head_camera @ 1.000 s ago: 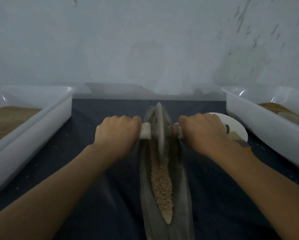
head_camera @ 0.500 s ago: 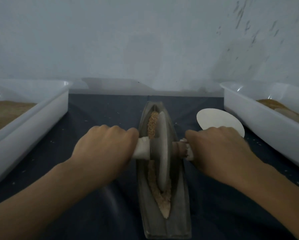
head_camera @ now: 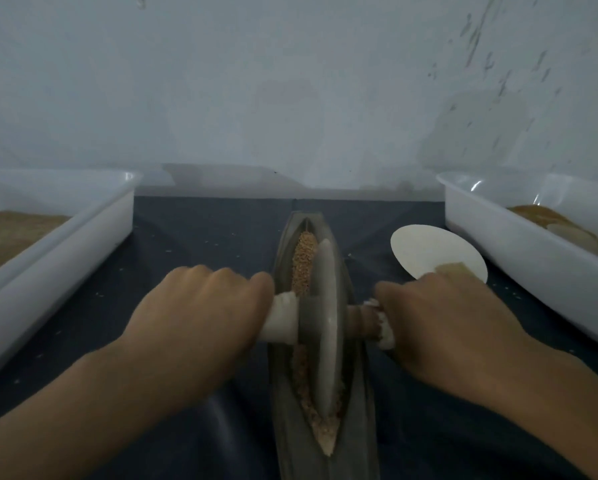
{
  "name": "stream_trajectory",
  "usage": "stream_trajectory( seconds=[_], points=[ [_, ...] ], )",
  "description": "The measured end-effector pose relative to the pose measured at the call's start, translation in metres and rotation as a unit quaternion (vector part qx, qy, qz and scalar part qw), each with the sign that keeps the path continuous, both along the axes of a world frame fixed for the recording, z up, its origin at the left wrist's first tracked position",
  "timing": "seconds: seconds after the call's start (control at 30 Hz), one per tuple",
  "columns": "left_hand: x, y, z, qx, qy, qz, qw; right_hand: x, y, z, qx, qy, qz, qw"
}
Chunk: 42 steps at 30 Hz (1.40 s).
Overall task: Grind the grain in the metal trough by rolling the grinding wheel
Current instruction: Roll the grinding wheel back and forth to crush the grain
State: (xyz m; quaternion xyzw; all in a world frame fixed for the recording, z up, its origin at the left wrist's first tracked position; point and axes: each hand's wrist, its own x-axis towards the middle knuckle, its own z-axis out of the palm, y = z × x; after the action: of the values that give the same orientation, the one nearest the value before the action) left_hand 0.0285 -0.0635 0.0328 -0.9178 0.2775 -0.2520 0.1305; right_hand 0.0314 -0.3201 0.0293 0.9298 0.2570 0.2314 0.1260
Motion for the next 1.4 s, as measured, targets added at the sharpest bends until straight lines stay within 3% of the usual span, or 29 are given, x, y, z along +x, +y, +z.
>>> stream_trajectory(
  seconds=[0.13,0.23,0.4,0.57,0.7,0.8,0.9,1.1,1.23,1.33,1.4],
  points=[
    [0.009,0.003,-0.009,-0.003,0.029,0.051,0.998,0.006,0.007,0.007,-0.031,-0.002,-0.034,0.999],
    [0.050,-0.004,-0.018,-0.023,-0.023,0.100,0.994,0.049,0.017,0.004,-0.006,-0.010,-0.072,0.997],
    [0.088,-0.010,-0.010,-0.043,-0.005,0.110,0.993,0.093,0.023,0.005,0.009,0.010,-0.104,0.995],
    [0.048,-0.004,-0.005,-0.026,0.068,0.104,0.992,0.045,0.013,0.003,-0.014,-0.005,-0.042,0.999],
    [0.003,0.001,0.000,0.028,0.029,0.048,0.998,0.003,0.003,0.003,-0.015,0.008,-0.008,1.000],
    [0.009,-0.001,-0.003,0.036,0.021,0.096,0.995,0.013,0.007,0.000,-0.022,0.010,-0.044,0.999],
    [0.048,-0.008,-0.011,-0.005,-0.023,0.113,0.993,0.048,0.016,0.001,0.013,0.013,-0.078,0.997],
    [0.090,-0.009,-0.013,-0.064,-0.017,0.137,0.988,0.088,0.027,0.010,-0.001,0.007,-0.093,0.996],
    [0.054,-0.002,-0.012,-0.062,0.036,0.112,0.991,0.053,0.020,0.014,-0.001,0.050,-0.054,0.997],
    [0.017,0.002,-0.008,-0.006,0.028,0.043,0.999,0.015,0.010,0.004,0.019,0.074,-0.027,0.997],
    [0.007,0.004,-0.008,-0.023,0.012,0.017,1.000,0.005,0.004,-0.001,0.026,0.054,-0.015,0.998]
  ],
)
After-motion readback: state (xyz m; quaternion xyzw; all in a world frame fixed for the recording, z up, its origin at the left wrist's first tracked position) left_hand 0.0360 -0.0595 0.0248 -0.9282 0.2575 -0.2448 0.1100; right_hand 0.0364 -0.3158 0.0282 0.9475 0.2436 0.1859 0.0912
